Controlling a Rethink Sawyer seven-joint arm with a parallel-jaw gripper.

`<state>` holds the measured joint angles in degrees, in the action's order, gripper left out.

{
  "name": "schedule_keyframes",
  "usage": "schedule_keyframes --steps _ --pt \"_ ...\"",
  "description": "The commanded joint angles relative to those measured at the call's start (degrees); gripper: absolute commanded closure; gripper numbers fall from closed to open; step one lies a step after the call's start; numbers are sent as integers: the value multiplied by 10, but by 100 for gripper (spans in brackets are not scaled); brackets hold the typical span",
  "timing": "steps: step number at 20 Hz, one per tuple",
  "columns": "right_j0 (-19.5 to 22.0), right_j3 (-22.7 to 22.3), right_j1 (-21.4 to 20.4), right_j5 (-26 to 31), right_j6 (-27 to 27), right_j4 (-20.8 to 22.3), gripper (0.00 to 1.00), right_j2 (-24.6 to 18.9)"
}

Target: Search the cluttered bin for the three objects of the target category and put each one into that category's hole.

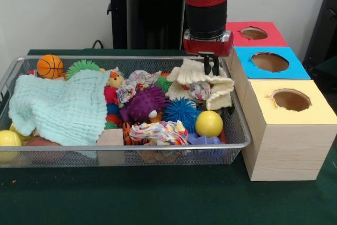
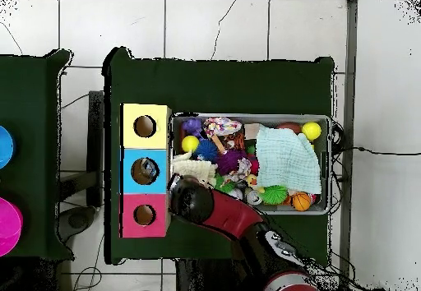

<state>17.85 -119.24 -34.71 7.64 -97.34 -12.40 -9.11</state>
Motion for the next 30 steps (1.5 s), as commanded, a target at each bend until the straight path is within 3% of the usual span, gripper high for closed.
schedule_keyframes --steps 1,3,4,10,14,17,21,28,30 --pt "-7 -26 6 33 -115 -17 100 -35" --pt "-10 -29 7 10 -114 -9 100 -31" --pt "-13 -31 6 8 -115 -9 0 -31" --pt "-20 -28 11 -11 -114 -4 0 -31" --pt "-52 -31 -12 -41 -128 -3 0 0" --pt "-105 -32 -93 -4 -130 -11 0 57" --pt "-158 -2 -149 60 -122 -13 0 119" --pt "-191 39 -173 132 -112 -8 0 175" --pt "-225 62 -167 142 -118 1 0 223"
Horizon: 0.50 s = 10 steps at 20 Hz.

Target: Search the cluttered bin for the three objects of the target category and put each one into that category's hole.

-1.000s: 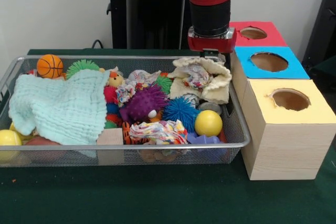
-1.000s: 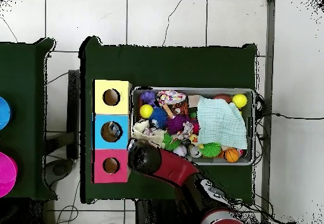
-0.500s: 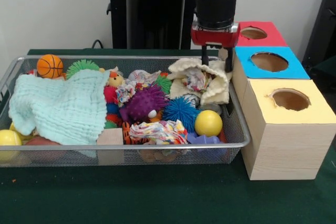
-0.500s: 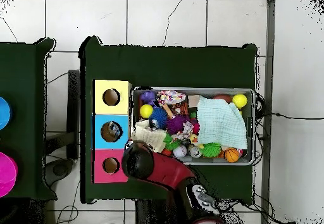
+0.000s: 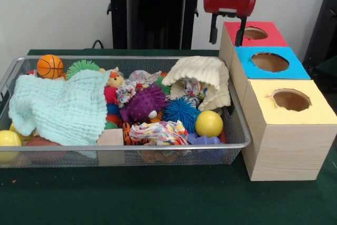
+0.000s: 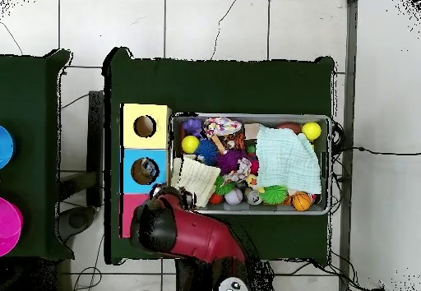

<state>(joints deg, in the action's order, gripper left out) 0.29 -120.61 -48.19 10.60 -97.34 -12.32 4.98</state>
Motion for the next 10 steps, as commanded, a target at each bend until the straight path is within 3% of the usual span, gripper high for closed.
schedule_keyframes --steps 1,4,7,10 --pt "-78 93 -20 107 -123 7 0 124" --pt "-122 122 24 66 -127 17 0 198" --pt "-177 159 95 -30 -125 17 0 296" --pt "-183 173 129 -97 -113 14 0 328"
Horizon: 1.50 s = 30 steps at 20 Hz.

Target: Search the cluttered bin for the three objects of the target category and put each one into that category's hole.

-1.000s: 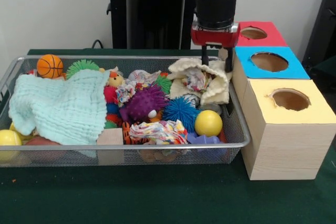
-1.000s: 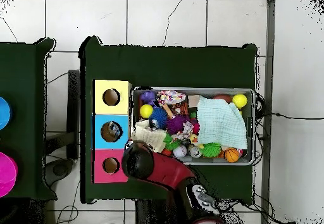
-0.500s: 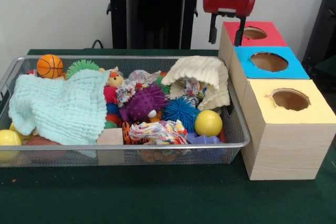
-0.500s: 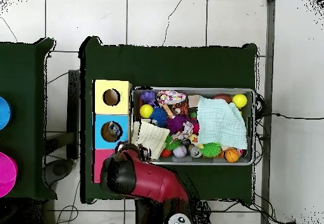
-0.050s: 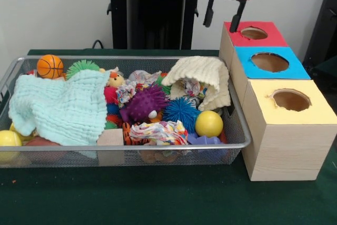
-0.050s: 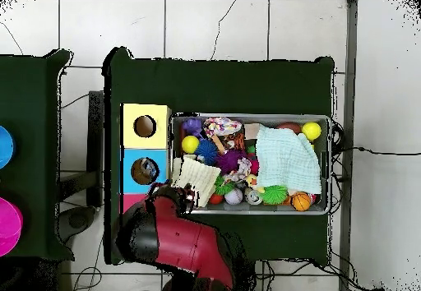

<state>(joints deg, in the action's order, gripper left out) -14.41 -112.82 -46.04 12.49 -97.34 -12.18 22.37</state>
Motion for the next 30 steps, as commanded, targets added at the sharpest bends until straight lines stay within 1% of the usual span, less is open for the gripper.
schedule_keyframes --steps 1,3,4,6,7,9,12,17,20,24,25,28,30 --pt "-33 96 114 -133 -109 11 0 156" --pt "-30 100 121 -150 -102 6 0 162" --pt "-26 99 118 -156 -96 6 0 161" --pt "-16 88 119 -183 -89 9 0 158" --pt "-11 88 120 -189 -84 10 0 158" --pt "-4 74 125 -221 -82 15 0 159" --pt "9 75 135 -249 -75 17 0 158" --pt "57 75 136 -293 -72 40 0 131" --pt "74 80 143 -319 -75 46 0 120" --pt "125 86 154 -353 -92 74 0 71" --pt "145 86 162 -349 -98 82 0 51" --pt "162 87 188 -309 -101 58 0 33" --pt "195 90 196 -301 -106 70 0 -5"
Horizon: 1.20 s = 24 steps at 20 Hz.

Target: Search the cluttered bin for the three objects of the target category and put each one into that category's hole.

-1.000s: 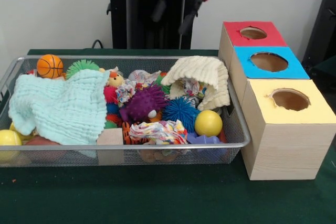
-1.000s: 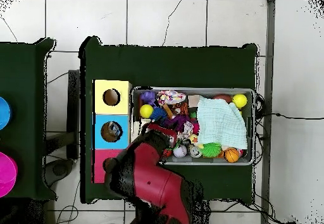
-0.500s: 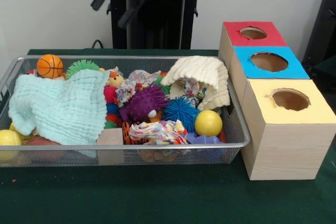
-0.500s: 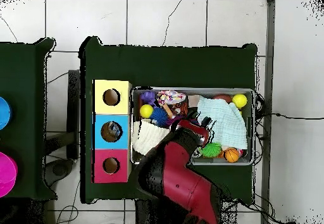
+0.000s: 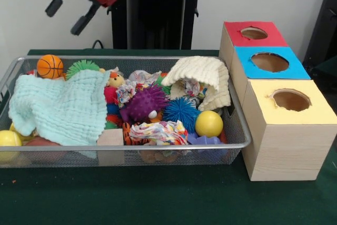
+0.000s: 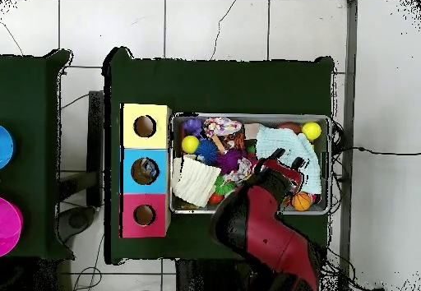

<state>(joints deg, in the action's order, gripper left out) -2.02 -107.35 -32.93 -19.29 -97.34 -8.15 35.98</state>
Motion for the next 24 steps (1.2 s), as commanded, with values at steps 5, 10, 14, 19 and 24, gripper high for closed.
schedule_keyframes --steps 5,10,14,19,24 --pt "165 48 86 -68 -146 110 0 -252" --pt "183 44 90 -81 -151 116 0 -285" --pt "178 34 97 -99 -146 98 0 -283" --pt "192 43 97 -108 -128 109 0 -285" --pt "161 47 111 -126 -109 40 0 -229"
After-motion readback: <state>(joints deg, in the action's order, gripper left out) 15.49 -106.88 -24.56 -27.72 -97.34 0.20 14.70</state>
